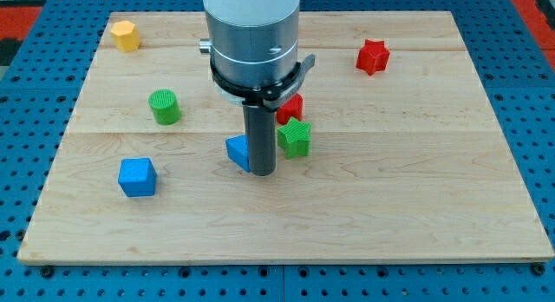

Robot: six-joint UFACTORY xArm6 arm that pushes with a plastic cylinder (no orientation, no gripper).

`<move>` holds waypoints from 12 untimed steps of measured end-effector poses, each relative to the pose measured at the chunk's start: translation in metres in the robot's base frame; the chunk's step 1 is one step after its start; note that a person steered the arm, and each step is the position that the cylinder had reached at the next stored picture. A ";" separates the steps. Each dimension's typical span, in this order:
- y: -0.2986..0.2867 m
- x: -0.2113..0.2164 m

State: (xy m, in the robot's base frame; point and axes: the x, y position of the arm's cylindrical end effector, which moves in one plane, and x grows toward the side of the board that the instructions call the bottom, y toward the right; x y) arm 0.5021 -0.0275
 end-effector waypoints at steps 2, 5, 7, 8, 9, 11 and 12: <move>-0.030 0.008; -0.056 -0.026; -0.197 -0.065; -0.224 -0.093; -0.149 -0.111; -0.109 -0.085; -0.106 -0.082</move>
State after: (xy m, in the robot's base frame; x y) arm 0.4198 -0.1338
